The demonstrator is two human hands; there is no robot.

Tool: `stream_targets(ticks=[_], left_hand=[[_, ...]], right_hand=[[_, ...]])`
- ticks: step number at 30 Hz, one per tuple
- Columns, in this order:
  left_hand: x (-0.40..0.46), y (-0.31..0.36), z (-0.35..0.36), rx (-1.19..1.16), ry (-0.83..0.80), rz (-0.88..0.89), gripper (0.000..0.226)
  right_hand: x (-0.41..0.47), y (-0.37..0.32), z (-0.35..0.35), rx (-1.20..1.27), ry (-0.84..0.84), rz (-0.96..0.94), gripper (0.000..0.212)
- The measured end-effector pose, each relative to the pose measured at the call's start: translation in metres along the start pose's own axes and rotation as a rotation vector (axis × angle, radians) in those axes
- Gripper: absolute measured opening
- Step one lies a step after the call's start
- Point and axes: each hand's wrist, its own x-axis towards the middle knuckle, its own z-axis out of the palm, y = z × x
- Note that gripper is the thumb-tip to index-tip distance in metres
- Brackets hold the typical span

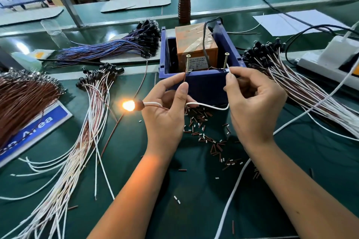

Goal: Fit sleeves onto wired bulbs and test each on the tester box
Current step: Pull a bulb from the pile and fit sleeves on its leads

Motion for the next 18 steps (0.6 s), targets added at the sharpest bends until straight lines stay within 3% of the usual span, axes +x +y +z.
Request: stream_targets(ticks=[18], left_hand=[[0.0002, -0.0003, -0.0013, 0.006, -0.008, -0.013, 0.019]], right_hand=[[-0.0007, 0.0001, 0.0012, 0.032, -0.013, -0.024, 0.012]])
